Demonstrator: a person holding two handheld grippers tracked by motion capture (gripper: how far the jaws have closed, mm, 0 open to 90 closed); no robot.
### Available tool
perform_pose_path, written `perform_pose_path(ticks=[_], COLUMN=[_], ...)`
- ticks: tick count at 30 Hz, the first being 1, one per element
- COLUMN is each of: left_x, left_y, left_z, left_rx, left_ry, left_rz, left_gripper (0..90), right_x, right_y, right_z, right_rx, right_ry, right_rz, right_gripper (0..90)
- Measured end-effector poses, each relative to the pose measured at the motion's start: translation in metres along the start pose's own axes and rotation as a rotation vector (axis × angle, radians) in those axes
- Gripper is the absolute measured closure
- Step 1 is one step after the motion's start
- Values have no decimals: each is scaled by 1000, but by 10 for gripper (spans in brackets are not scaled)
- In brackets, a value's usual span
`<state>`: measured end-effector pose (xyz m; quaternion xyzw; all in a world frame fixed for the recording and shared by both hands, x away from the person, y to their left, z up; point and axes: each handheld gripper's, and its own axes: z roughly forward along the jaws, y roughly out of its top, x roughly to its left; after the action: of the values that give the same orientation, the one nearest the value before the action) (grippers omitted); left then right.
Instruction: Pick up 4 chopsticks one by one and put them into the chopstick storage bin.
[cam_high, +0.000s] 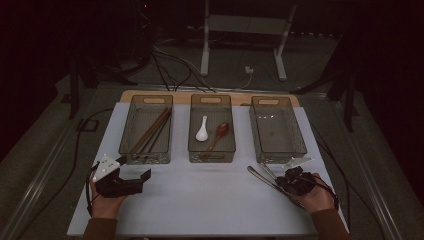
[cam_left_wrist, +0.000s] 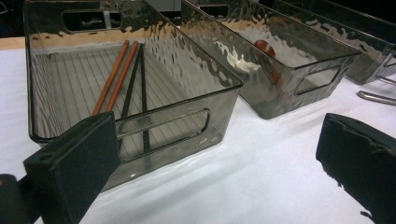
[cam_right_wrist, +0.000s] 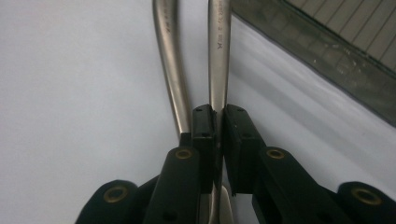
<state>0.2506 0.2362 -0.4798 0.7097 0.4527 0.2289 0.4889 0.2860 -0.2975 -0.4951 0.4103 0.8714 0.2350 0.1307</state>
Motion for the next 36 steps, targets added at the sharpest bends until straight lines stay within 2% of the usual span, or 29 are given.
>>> perform_pose_path(ticks=[6, 14, 22, 33, 34, 35, 36], left_x=[0, 0, 0, 0, 0, 0, 0], left_y=[0, 0, 0, -1, 0, 0, -1], left_z=[0, 0, 0, 0, 1, 1, 1], left_rx=[0, -1, 0, 0, 1, 1, 1], left_ry=[1, 3, 2, 1, 2, 1, 0], left_rz=[-1, -1, -1, -2, -1, -1, -2], left_gripper=[5, 5, 5, 5, 5, 5, 5], right_x=[3, 1, -6, -18, -19, -20, -22], right_y=[0, 1, 1, 0, 0, -1, -1], right_z=[-7, -18, -27, -28, -29, -31, -34], right_rx=[-63, -130, -196, -254, -263, -284, -300], right_ry=[-10, -46, -86, -148, -153, -173, -170], right_rz=[-12, 7, 52, 119, 128, 143, 158], right_gripper=[831, 832, 832, 832, 900, 900, 900])
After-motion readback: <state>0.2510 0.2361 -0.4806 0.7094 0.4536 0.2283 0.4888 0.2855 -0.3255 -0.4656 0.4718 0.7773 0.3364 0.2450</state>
